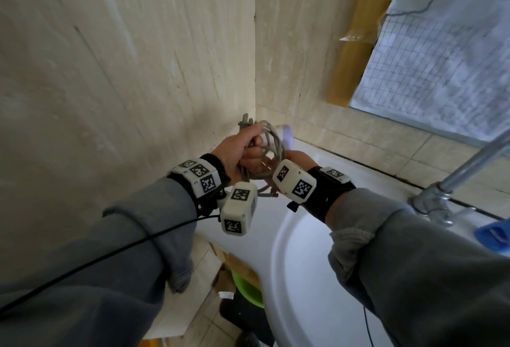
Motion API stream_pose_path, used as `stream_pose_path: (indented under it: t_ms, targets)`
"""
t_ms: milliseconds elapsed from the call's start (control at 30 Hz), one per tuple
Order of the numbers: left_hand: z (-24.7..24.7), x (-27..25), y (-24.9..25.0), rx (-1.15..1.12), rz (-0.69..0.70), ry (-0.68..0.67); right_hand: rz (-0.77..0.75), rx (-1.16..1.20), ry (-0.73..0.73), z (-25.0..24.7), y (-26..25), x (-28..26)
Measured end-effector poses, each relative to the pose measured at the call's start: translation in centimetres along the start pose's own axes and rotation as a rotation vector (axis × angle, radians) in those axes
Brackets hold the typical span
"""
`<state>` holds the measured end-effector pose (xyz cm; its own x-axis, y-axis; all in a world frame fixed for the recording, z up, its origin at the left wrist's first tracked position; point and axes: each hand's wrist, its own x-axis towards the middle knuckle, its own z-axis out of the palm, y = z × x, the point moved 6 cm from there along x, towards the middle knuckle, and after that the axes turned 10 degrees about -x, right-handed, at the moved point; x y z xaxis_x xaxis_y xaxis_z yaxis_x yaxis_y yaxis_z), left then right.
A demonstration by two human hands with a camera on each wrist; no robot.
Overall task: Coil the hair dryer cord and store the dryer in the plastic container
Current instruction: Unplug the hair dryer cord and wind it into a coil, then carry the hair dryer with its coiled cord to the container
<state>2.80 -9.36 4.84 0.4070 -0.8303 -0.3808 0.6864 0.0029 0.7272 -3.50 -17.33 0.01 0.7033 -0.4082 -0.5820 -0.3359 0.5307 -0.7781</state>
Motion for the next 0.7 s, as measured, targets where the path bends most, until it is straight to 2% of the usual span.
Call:
stream_pose_path:
  t_ms: [33,133,267,467,700]
  targets:
    - [-0.2,0.1,0.0,-0.004,0.004,0.012,0.001,0.037,-0.035,0.2,-0.1,0.4]
    - [-1.0,0.2,0.4,-0.018,0.021,0.063,-0.006,0.026,0.074,-0.2,-0.7,-0.3]
    - [-0.9,0.6,0.6,0.035,0.036,0.108,-0.027,0.181,0.004,-0.3,-0.9,-0.3]
    - [-0.4,1.8,-1.3,0.193,0.031,0.136,-0.021,0.277,0.032,-1.7,-0.1,-0.9]
    - [0.3,2.7,-5.0,0.287,-0.032,0.130,-0.185,0.203,0.109,-4.5,1.3,-3.3]
